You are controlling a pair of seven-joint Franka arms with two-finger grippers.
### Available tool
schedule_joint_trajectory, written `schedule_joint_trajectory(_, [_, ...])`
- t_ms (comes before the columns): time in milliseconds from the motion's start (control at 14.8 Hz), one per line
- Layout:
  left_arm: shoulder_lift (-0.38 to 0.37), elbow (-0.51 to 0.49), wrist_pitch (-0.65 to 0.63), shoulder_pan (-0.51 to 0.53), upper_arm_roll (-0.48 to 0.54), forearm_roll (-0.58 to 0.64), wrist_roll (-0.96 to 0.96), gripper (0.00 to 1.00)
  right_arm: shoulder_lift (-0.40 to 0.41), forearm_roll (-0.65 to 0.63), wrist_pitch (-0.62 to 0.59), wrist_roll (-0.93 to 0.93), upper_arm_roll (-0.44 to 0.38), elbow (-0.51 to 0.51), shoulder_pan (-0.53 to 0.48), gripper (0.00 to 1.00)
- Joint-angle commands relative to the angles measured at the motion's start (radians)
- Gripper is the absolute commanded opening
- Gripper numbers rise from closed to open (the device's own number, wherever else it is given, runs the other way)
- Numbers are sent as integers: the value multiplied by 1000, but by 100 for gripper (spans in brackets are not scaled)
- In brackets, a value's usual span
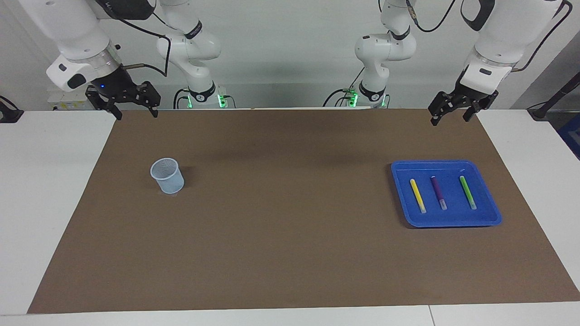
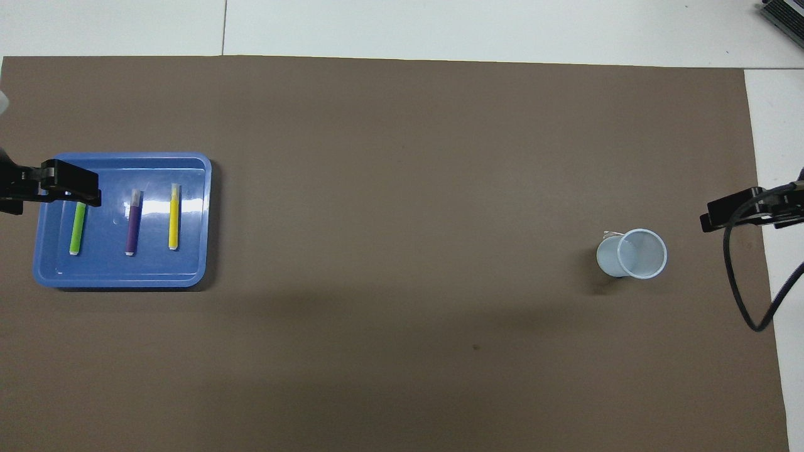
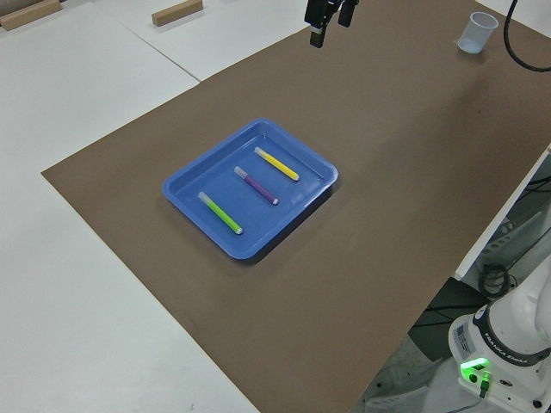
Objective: Right arm passes pens to left for tray arrangement
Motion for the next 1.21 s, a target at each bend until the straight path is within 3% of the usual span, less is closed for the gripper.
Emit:
schedule_joint_trajectory(0, [-15,-3,-5,-3,14,-9,47,100,-12,5,16,12,0,-12,-4,100])
schedule_joint_trajectory(472, [-61,-130,110,-3,20,-12,46,100,-22,7,14,11,3,-14,-9,100])
schedule_joint_trajectory(1147, [-77,-166,144,49,-3,-14,37,100,-22,7,14,11,2,-15,-9,100])
